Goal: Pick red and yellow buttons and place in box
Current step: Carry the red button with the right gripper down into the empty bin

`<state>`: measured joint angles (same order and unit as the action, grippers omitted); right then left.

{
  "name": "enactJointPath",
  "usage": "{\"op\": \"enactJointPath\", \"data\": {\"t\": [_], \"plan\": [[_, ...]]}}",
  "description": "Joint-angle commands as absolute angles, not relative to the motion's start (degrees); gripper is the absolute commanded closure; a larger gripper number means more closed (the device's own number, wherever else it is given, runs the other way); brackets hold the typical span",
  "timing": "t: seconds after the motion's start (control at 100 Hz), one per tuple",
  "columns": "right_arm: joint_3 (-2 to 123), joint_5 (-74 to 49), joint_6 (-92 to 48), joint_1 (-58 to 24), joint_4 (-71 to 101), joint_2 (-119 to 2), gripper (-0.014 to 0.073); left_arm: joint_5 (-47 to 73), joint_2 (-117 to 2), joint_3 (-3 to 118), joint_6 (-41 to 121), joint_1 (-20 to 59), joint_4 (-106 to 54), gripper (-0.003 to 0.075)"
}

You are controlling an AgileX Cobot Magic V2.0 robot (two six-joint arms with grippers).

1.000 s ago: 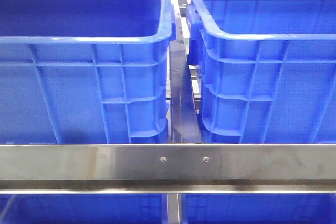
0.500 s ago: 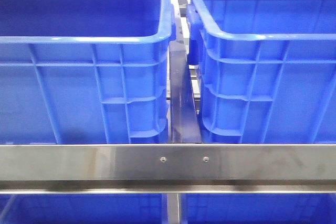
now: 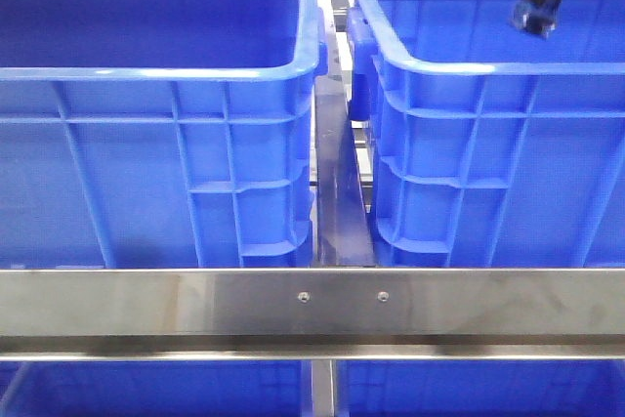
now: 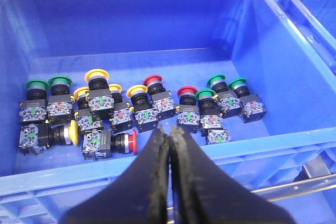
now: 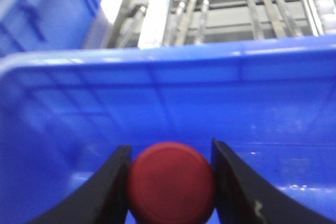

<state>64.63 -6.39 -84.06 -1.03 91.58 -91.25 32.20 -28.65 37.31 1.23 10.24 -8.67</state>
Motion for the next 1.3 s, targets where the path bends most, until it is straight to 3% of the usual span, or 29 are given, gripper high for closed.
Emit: {"op": "enactJointPath", "data": {"t": [0.0,0.46,1.29], "plan": [[68.72,-6.03,-86.03,-0.82,92.68,-91.99,0.0482,27.51,-28.82,38.8,0.61,10.14,-9.45,0.0739],[76.28,-4.93,-87.57,-0.92,92.68,-102.98,0.0482,27.51,-28.82,38.8,0.61,10.14,-9.45,0.0739],[81.23,-1.49,-89.53,-3.1,92.63,-111.34,0.0482,27.51,-28.82,38.8,0.61,10.14,-9.45,0.0739]]}}
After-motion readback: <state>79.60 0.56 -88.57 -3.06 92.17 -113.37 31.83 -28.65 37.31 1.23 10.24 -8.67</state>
